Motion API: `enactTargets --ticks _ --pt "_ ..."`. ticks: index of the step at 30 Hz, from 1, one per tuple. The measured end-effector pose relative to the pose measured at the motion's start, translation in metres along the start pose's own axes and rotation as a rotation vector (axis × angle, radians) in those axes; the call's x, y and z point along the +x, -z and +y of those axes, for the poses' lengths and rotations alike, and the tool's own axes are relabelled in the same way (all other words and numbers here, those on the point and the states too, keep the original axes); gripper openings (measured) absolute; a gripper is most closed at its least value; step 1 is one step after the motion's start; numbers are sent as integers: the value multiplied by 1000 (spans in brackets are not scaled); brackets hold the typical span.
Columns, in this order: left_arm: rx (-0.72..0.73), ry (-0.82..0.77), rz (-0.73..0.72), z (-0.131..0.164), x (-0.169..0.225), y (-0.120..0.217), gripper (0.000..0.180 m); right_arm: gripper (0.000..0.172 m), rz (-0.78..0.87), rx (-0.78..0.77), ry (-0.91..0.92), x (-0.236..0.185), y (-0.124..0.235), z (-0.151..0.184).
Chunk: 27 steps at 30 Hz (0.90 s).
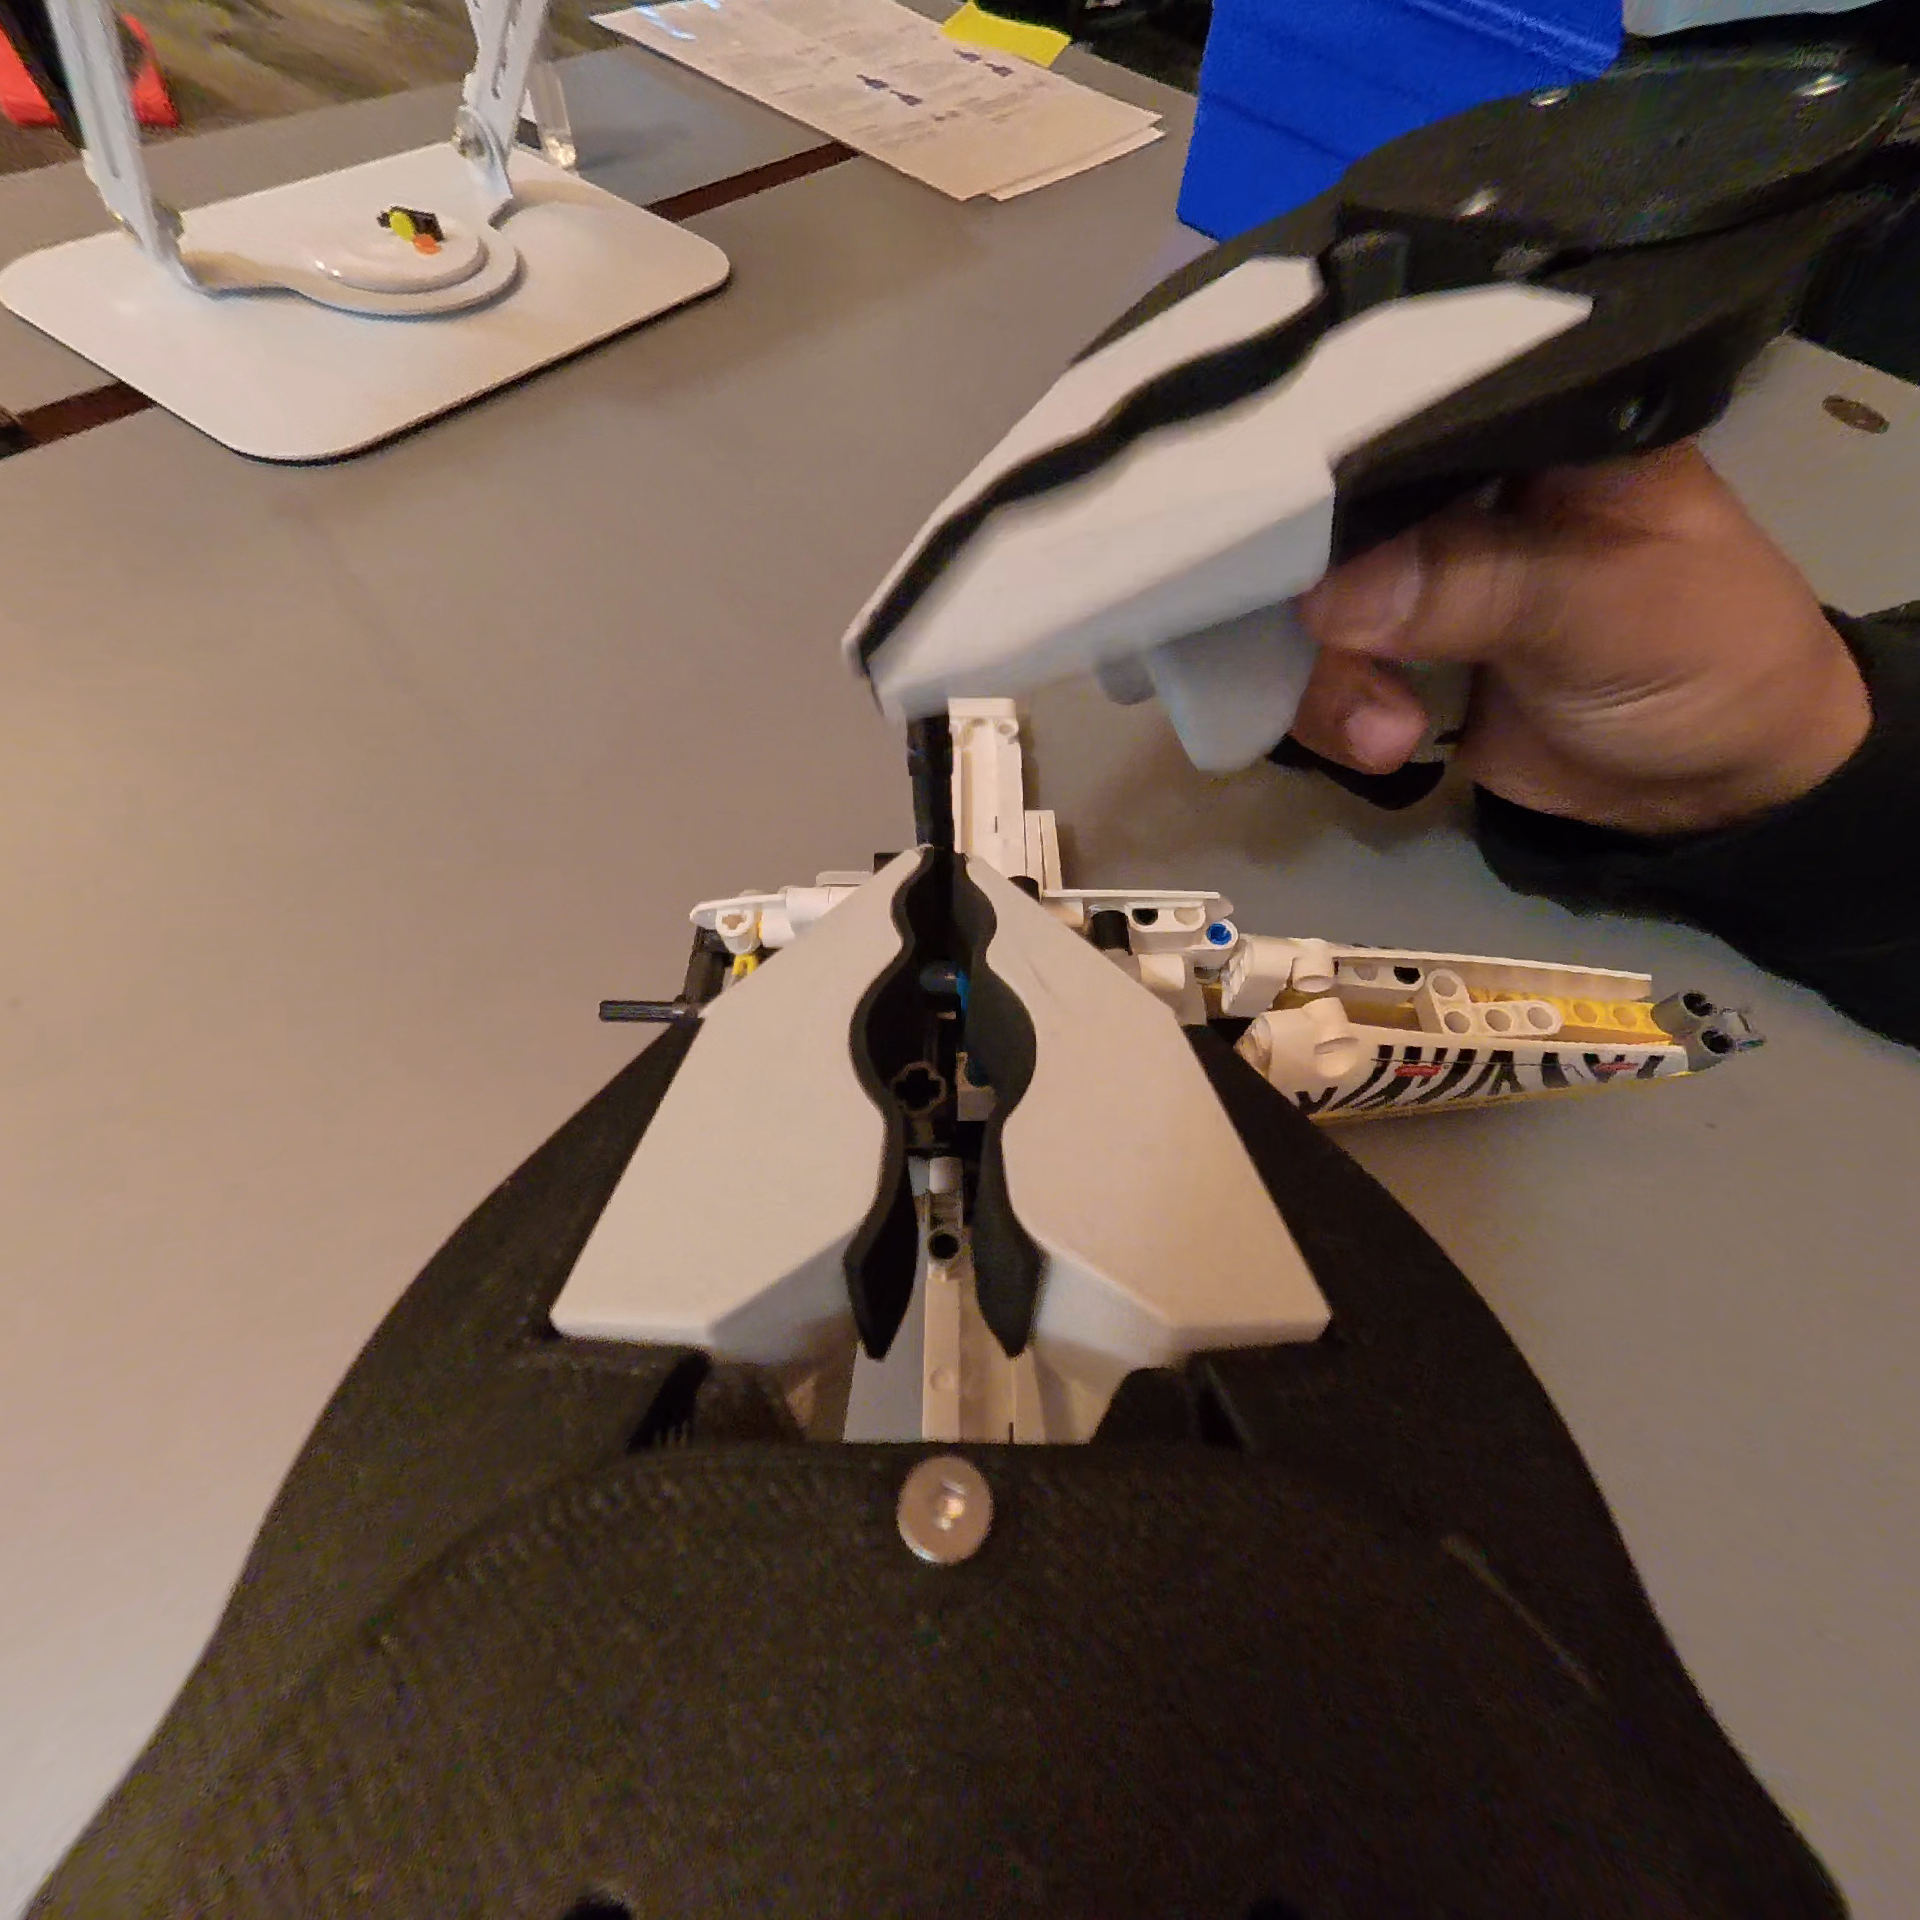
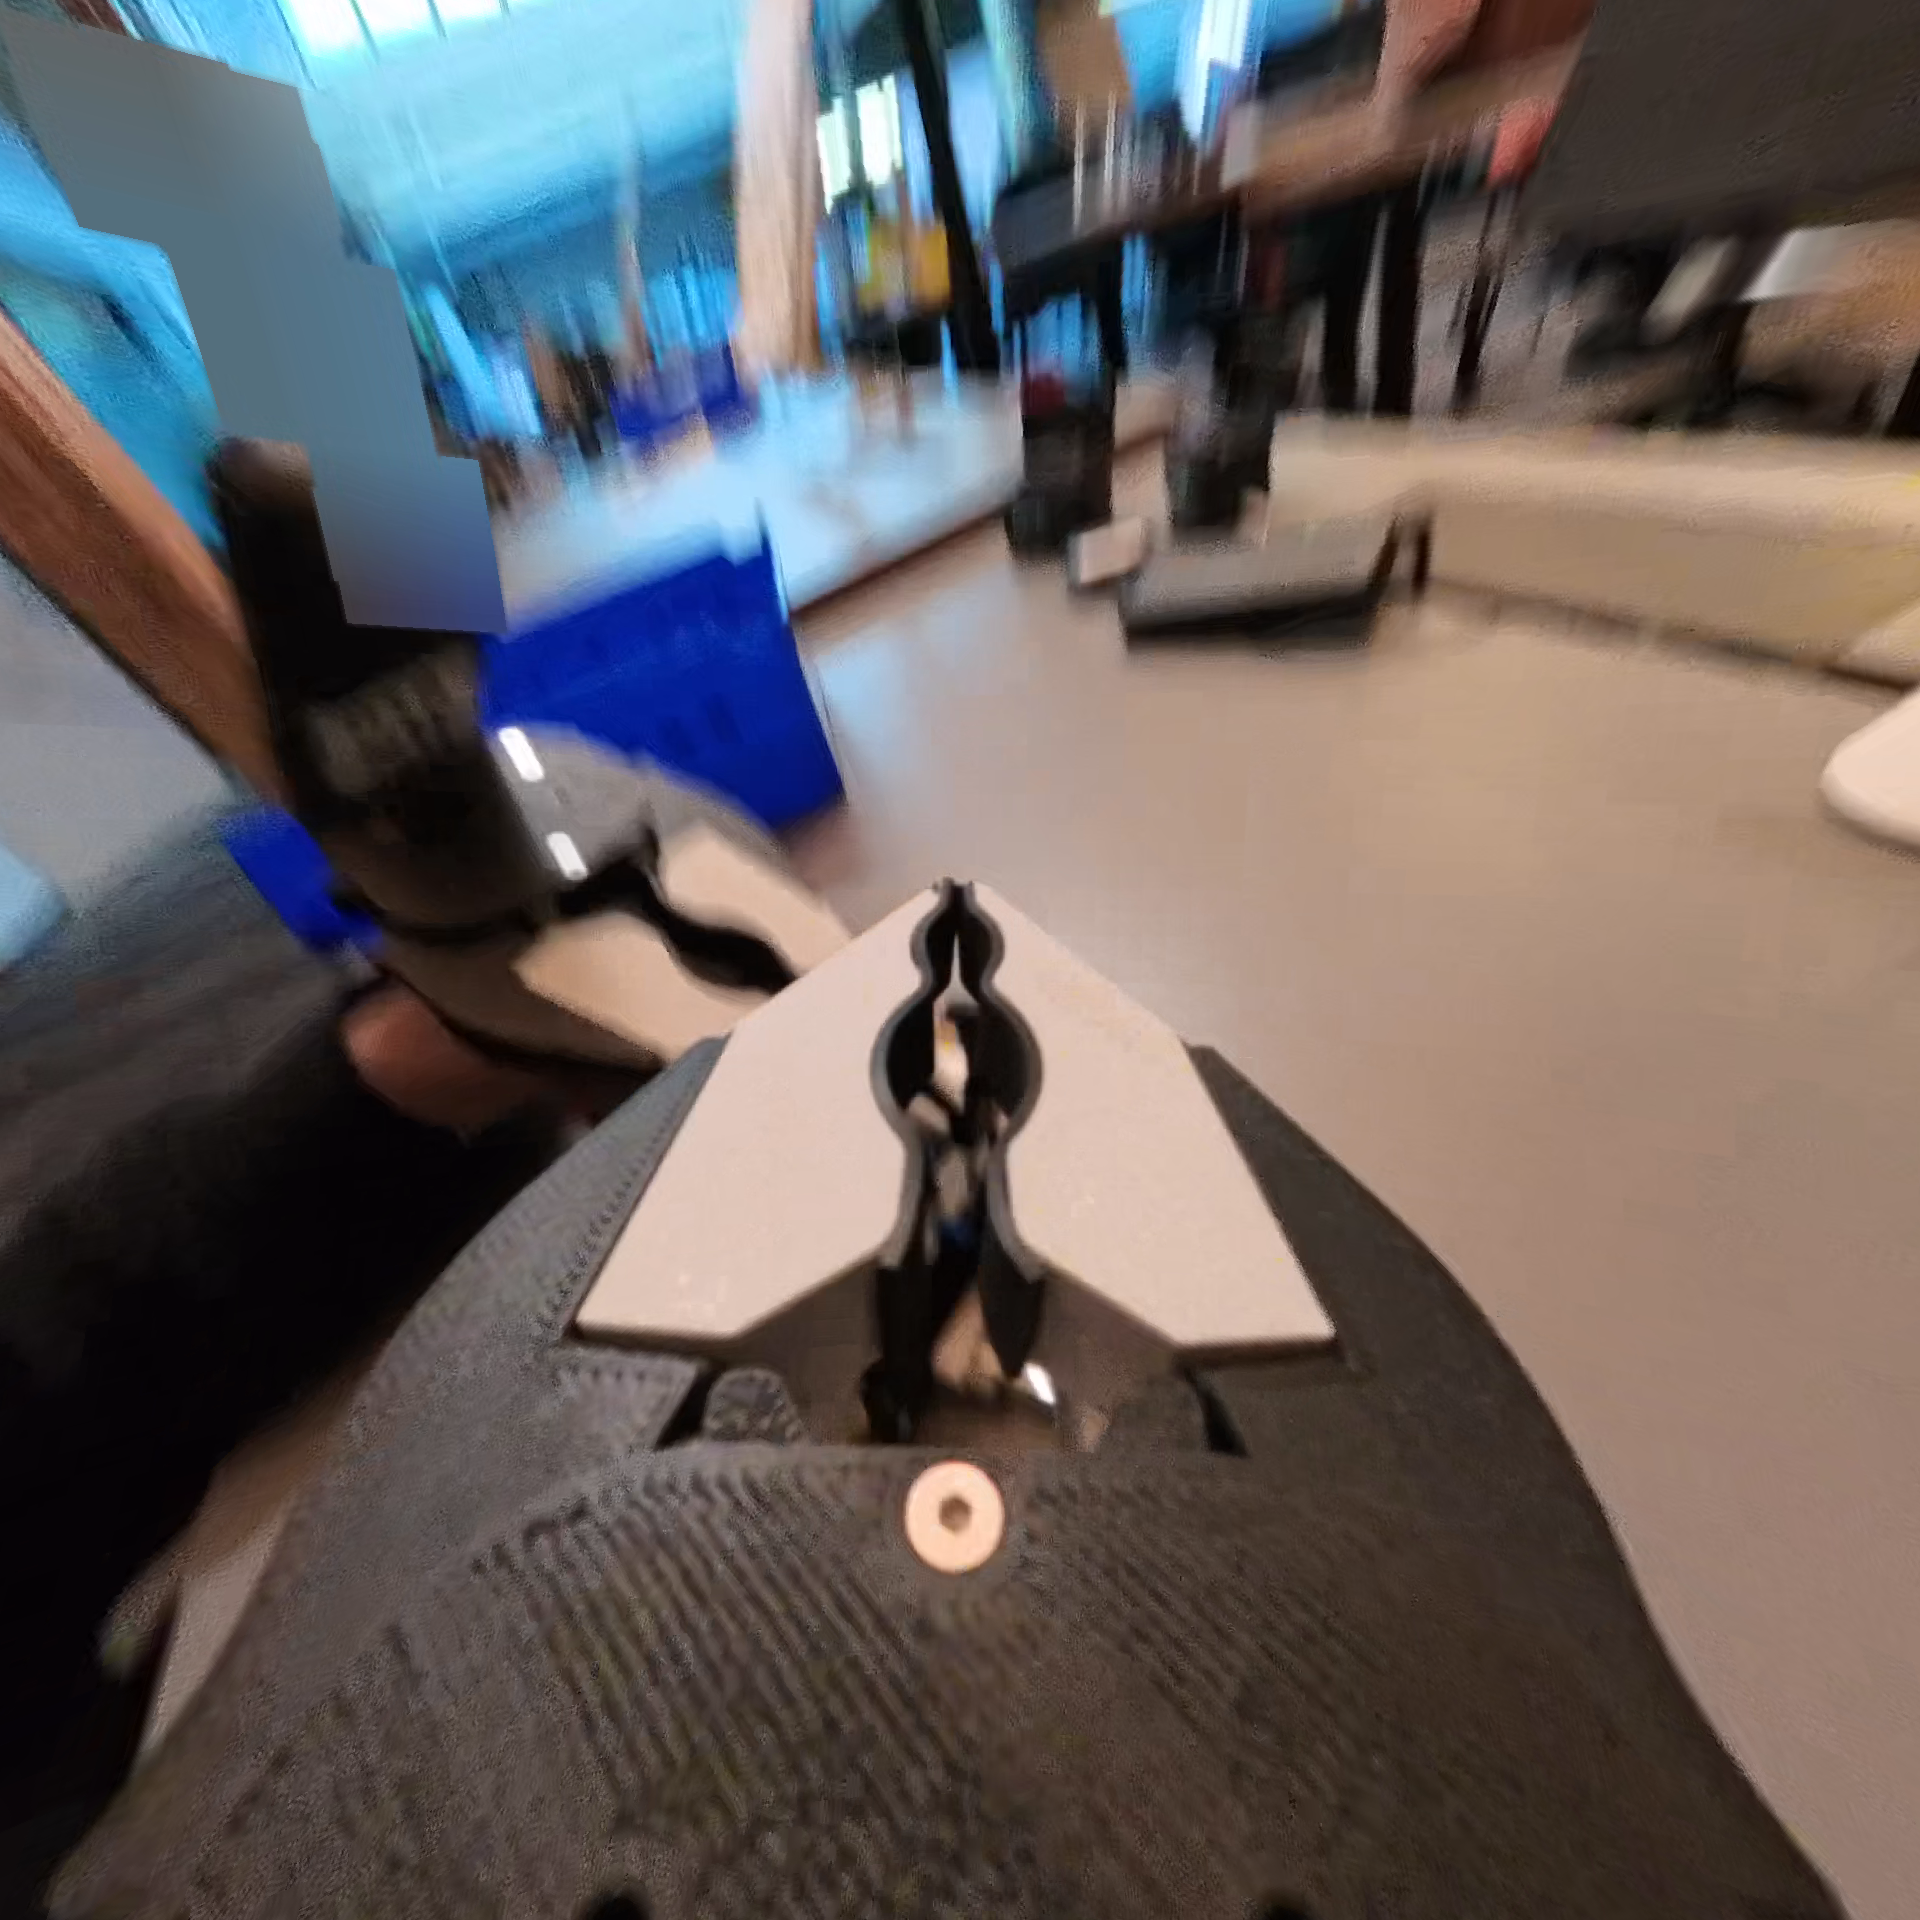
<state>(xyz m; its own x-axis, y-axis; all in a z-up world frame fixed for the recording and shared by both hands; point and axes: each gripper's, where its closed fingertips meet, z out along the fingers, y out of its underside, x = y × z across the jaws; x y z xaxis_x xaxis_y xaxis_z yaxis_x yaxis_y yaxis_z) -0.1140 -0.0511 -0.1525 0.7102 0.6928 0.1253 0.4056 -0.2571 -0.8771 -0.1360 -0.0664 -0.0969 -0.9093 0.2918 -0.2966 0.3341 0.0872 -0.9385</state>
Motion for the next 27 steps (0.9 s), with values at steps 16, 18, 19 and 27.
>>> enactTargets --ticks 16,18,19,27 --pt "38 34 -3 0 0 3 0 28 136 -149 234 7 6 23" --pt "35 30 -12 0 0 3 0 23 185 -185 308 7 1 26" --pt "35 30 -15 0 0 3 0 16 198 -200 332 7 -1 27" --pt "13 25 -51 0 -1 3 0 5 249 -232 387 2 -4 26"
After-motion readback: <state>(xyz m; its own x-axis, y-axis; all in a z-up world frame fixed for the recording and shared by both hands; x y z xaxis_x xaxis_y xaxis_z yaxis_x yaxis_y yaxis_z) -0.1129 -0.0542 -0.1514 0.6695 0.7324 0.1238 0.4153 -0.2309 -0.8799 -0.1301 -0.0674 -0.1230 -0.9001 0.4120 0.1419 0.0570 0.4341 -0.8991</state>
